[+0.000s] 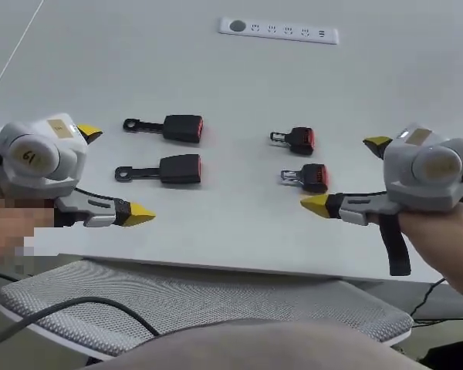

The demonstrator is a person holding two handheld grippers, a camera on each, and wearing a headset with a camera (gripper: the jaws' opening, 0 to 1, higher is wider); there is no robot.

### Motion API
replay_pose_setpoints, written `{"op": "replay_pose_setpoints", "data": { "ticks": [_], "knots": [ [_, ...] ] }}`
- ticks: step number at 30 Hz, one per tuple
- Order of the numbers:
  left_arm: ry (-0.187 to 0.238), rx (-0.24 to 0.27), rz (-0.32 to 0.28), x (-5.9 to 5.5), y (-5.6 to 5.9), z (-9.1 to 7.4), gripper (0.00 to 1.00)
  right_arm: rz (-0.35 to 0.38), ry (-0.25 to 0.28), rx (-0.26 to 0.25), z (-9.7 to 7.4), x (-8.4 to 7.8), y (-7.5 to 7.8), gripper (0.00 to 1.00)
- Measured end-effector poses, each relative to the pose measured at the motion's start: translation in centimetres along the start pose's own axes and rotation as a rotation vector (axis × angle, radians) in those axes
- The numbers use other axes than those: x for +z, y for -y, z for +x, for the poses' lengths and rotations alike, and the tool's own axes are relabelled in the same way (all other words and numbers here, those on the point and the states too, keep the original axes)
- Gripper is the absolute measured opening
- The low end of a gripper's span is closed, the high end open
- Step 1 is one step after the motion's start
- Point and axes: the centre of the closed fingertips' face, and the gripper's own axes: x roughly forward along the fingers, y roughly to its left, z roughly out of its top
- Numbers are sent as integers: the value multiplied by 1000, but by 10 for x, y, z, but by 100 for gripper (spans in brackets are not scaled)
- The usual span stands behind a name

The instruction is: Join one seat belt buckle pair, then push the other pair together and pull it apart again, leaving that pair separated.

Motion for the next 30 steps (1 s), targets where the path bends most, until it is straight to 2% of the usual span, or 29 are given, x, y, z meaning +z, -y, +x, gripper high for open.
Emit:
{"op": "replay_pose_setpoints", "data": {
  "ticks": [2,15,18,20,21,23,26,30],
  "knots": [
    [22,-5,42,3,1,0,94,-10,-4,1,0,-1,-1,93],
    [-18,-16,51,2,0,9,94,-95,-23,14,3,-1,-2,96],
    [-32,-23,58,1,0,11,94,-126,-47,19,5,-4,-1,96],
    [-25,-30,60,3,1,12,90,-158,-71,11,7,-7,1,98],
    [-10,-33,52,6,0,12,89,-163,-80,4,8,-8,2,99],
    [-12,-31,55,6,-2,14,87,-159,-82,3,9,-8,4,100],
    [-44,-39,97,1,-2,19,87,-152,-82,15,11,-6,3,100],
    [-65,-58,123,-2,-1,25,87,-194,-96,33,15,-5,4,100]
  ]
}}
